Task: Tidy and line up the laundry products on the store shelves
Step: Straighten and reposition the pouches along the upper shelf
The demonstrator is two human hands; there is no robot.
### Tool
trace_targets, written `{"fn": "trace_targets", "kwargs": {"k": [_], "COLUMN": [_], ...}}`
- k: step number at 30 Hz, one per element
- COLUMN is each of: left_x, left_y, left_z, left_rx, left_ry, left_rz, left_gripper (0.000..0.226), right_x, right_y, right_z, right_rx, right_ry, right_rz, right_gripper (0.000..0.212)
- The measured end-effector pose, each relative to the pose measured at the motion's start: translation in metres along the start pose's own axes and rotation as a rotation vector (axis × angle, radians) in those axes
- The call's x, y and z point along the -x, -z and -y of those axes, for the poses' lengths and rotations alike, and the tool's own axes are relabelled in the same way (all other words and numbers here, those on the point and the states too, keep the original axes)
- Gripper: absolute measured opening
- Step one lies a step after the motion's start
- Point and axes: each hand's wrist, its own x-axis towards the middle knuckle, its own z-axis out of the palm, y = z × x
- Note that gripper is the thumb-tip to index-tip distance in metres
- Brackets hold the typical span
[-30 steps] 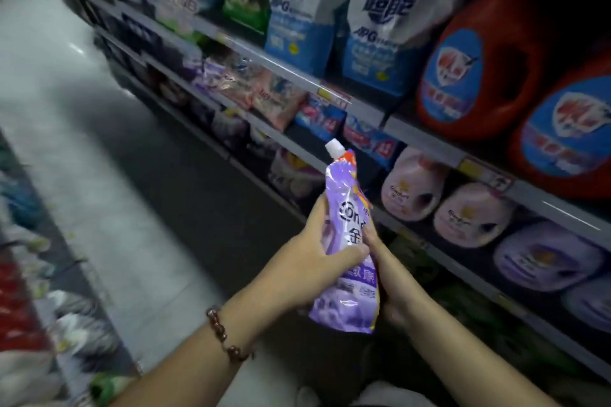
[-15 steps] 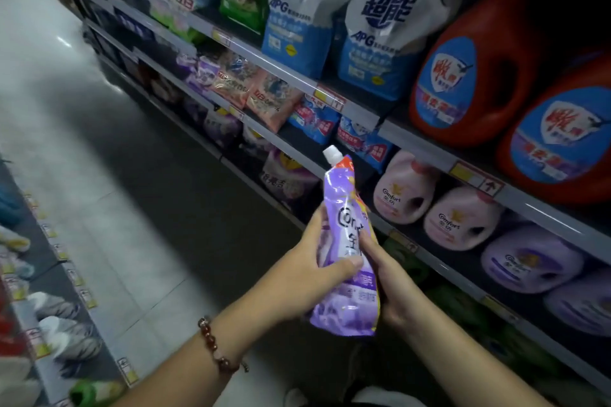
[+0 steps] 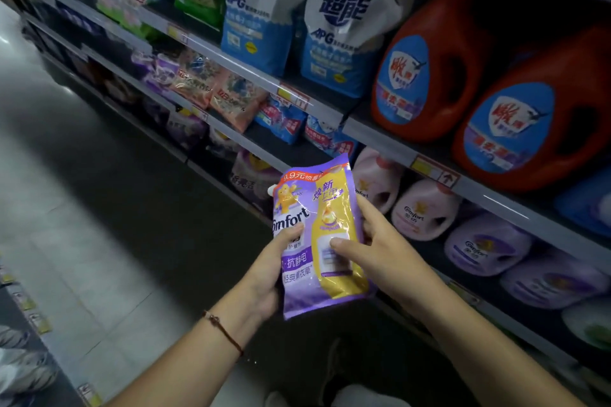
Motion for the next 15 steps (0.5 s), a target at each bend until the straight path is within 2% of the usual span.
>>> {"fn": "trace_targets", "kwargs": {"k": [4,8,11,15], "left_x": [-0.005,-0.01,-0.017,-0.025], "left_y": [-0.024,-0.059,-0.101,-0.165], "left_z": [-0.018,-0.046,-0.068,-0.098], "left_rx": [-0.072,-0.237,-0.299,-0.319], "left_ry": [-0.075,-0.264,-0.477,-0.623], "left_rz": [0.074,0.107,0.103,0.157], "left_gripper": [0.044,0.049,0.028,0.026], "right_x": [-0.001,0.002,0.0,-0.008], "right_y": [0.021,0.06,0.096,0.147], "right_z": [0.022,0.054,0.081,0.114], "right_rx": [0.236,0.537,0.791,1.208], "right_ry": [0.012,0.092,0.196,0.284], "right_rz": [-0.076,-0.168,-0.276,-0.35], "right_gripper": [0.06,0.061,0.061,0.08]}}
